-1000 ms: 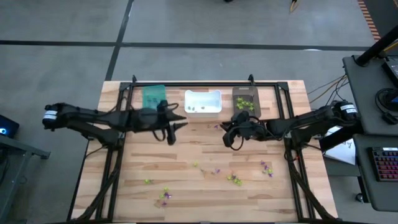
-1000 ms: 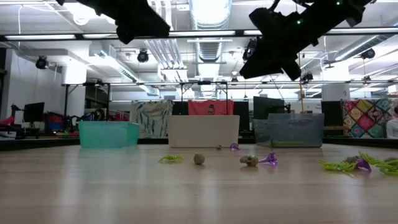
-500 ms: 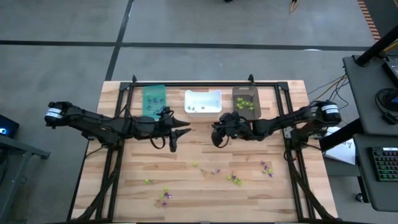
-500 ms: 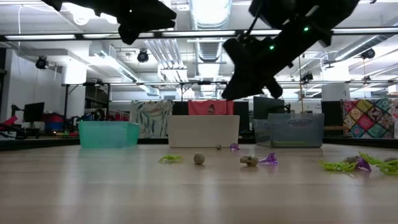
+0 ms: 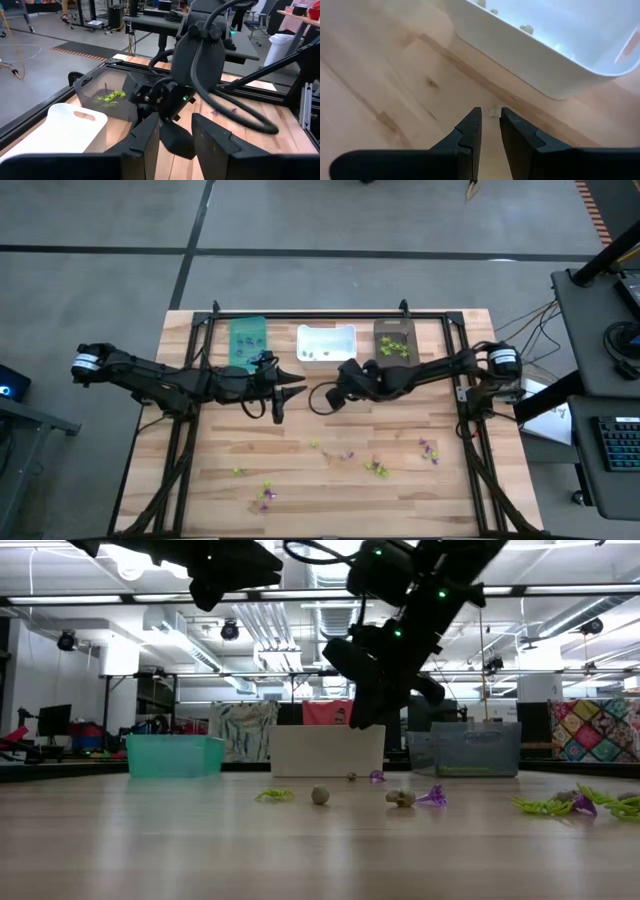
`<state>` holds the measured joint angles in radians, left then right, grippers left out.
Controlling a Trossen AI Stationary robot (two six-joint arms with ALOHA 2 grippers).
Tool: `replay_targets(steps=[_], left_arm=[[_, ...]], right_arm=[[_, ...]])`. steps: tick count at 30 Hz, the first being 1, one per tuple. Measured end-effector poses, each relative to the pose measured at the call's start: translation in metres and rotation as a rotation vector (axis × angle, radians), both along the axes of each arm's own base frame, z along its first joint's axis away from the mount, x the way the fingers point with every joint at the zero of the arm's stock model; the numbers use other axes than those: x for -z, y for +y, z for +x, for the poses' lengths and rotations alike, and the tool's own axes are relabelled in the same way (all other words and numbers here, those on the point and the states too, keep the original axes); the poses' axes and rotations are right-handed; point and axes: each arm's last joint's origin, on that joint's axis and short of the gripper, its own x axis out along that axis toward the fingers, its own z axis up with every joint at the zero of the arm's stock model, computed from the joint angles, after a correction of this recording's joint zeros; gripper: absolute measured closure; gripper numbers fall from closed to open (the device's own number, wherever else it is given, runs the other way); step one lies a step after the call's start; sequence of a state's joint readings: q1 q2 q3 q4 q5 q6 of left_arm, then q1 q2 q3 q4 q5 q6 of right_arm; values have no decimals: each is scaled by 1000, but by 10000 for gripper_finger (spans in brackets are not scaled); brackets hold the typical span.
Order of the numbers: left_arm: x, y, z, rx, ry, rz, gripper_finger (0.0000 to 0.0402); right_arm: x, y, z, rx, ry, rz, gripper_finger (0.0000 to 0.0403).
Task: Sort Halloween decoration
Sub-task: Put the white skull toy into the white bin
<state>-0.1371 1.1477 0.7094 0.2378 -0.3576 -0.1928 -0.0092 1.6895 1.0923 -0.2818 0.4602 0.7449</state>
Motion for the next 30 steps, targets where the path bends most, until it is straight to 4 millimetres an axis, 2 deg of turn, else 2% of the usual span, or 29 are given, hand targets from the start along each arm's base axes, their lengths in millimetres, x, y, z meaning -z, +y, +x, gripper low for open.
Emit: replay_targets(steps=[5, 9, 14, 22, 30], left_arm=[[0, 0, 0, 0, 3, 0, 304], [1, 0, 0, 0, 9, 1, 304], [1, 0, 0, 0, 11, 1, 304], [2, 0, 0, 0, 21, 3, 304], [2, 0, -1, 0, 25, 3, 304]], right_arm=[[1, 1, 14, 26, 50, 104, 339], [3, 0, 25, 23, 97, 100, 336], [6, -1, 37, 12, 137, 83, 303], [18, -13, 39, 62, 183, 83, 247], [34, -20, 42, 89, 209, 81, 231]])
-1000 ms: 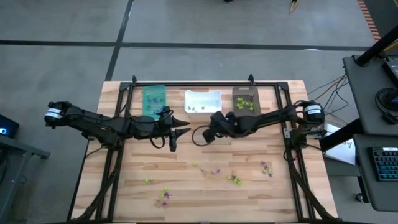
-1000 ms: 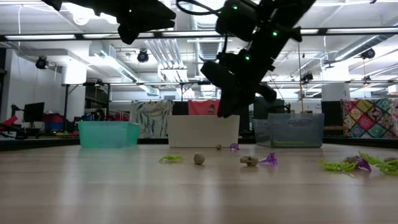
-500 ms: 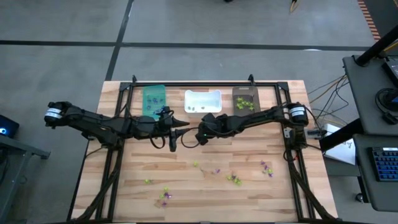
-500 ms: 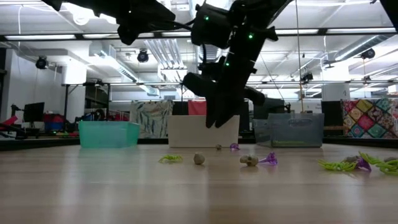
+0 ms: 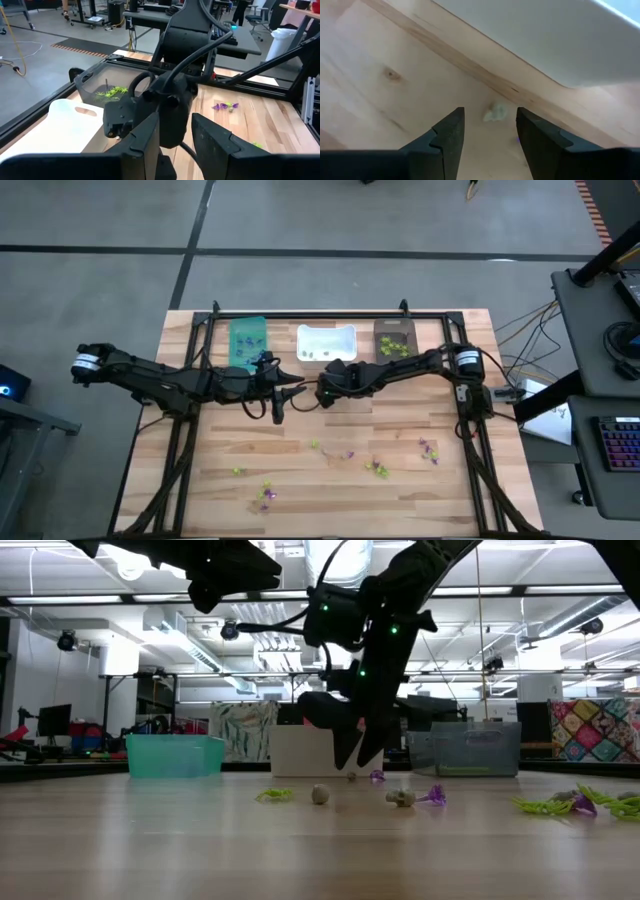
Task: Sort Halloween decoration
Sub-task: Put the white skull toy into the white bin
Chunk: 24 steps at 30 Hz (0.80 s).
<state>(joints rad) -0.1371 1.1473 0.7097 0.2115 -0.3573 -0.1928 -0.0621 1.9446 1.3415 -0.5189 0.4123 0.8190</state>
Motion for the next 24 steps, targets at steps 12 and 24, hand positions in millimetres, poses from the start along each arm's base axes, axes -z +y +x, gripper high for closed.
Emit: replay_targets(steps=[12, 24], left_arm=[[0, 0, 0, 0, 3, 0, 304], [0, 0, 0, 0, 3, 0, 304]], right_arm=[[8, -2, 2, 8, -6, -9, 239], [15, -2, 0, 13, -8, -22, 254]])
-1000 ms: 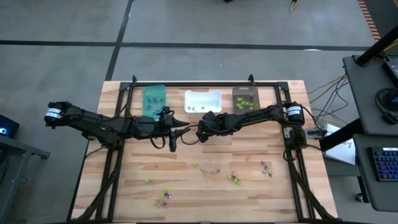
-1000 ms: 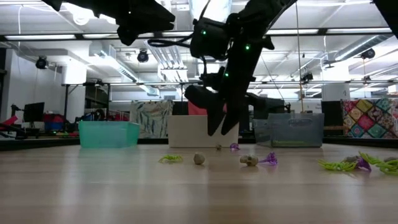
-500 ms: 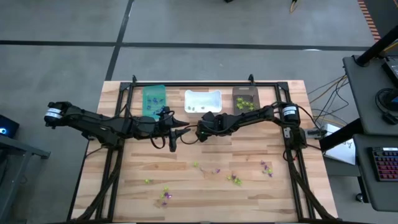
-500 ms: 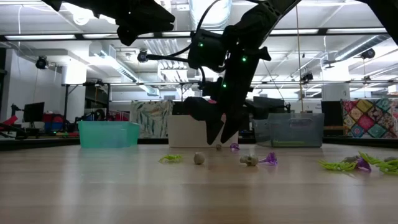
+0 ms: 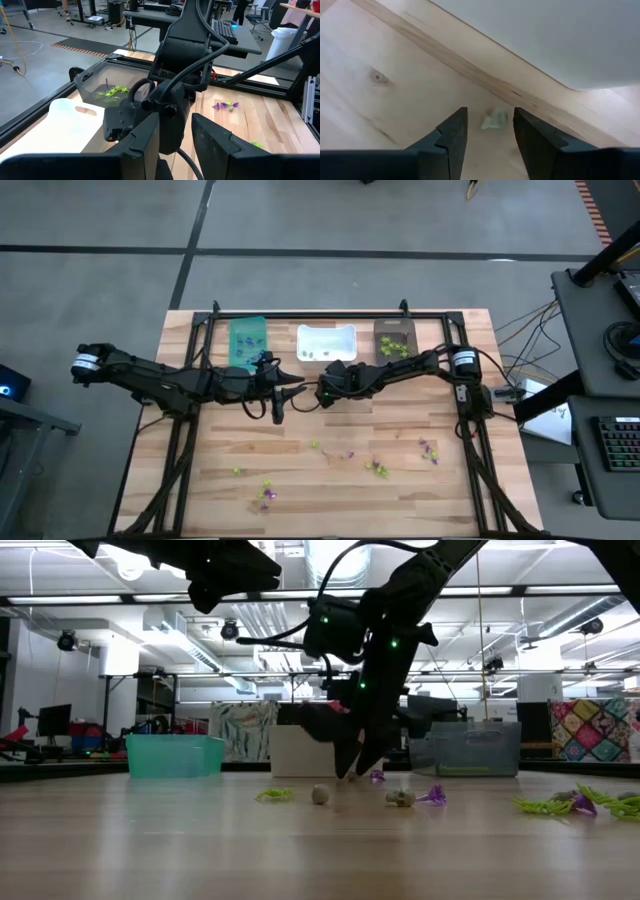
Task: Sort Halloween decoration
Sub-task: Put the white skull toy into the white bin
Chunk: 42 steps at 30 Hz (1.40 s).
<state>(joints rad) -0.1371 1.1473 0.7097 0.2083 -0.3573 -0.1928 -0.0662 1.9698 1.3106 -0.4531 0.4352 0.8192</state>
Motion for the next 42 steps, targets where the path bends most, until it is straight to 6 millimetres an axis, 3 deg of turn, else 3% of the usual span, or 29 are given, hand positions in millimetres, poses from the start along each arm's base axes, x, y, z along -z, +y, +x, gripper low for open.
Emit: replay_targets(steps=[8, 21, 30, 33, 42], left_arm=[[0, 0, 0, 0, 0, 0, 304], [0, 0, 0, 0, 0, 0, 304], [0, 0, 0, -2, -2, -7, 304], [-1, -1, -1, 2, -7, -8, 304], [-10, -4, -5, 19, -38, 2, 304]], right_arm=[[7, 0, 3, -3, 2, -7, 277], [6, 1, 3, -19, 4, -7, 347], [4, 1, 3, -49, 18, -17, 359], [-1, 3, 2, -62, 19, -18, 360], [-48, 16, -1, -172, -89, -18, 360]])
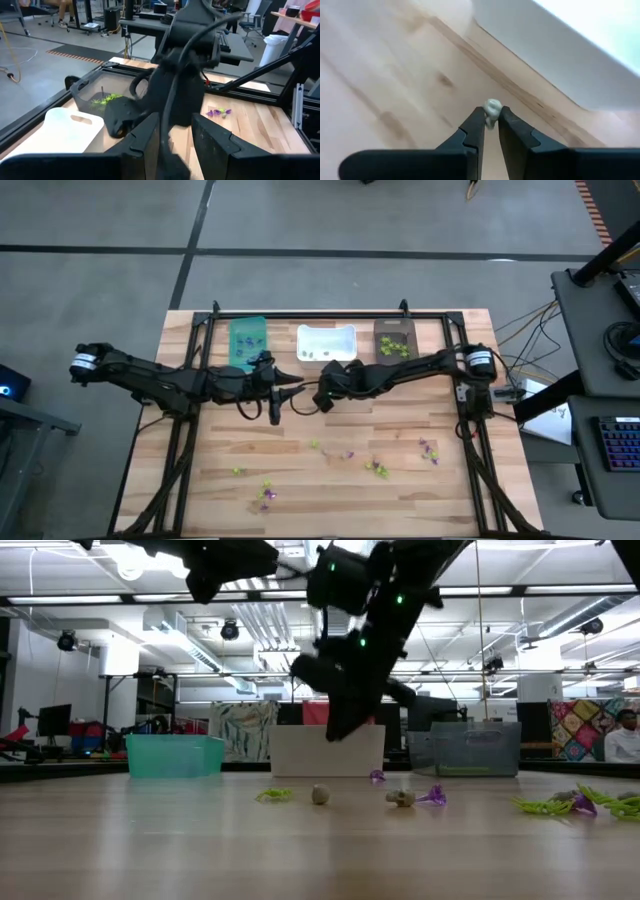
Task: Sort Halloween decoration
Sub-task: Put the white skull toy into the white bin
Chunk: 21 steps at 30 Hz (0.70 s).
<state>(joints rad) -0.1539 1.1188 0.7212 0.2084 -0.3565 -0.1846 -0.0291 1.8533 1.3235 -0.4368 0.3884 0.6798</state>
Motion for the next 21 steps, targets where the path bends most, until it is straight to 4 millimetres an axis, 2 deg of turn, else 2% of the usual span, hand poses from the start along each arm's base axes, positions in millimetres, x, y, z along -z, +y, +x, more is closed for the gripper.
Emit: replay_targets(steps=[4, 8, 14, 18, 21], left_arm=[[-1, 0, 0, 1, -4, 7, 304], [-1, 0, 0, 1, -6, 7, 304], [-1, 1, -1, -8, -6, 12, 304], [1, 0, -1, 9, 14, 20, 304], [1, 0, -1, 8, 13, 20, 304]], right_arm=[[-27, 1, 1, -64, -50, -35, 360], [-49, -11, 6, -98, -74, -80, 360], [-77, -53, 8, -108, -60, -117, 360], [-80, -90, 4, -94, -88, -50, 360], [-73, -116, -4, -68, -64, 3, 360]])
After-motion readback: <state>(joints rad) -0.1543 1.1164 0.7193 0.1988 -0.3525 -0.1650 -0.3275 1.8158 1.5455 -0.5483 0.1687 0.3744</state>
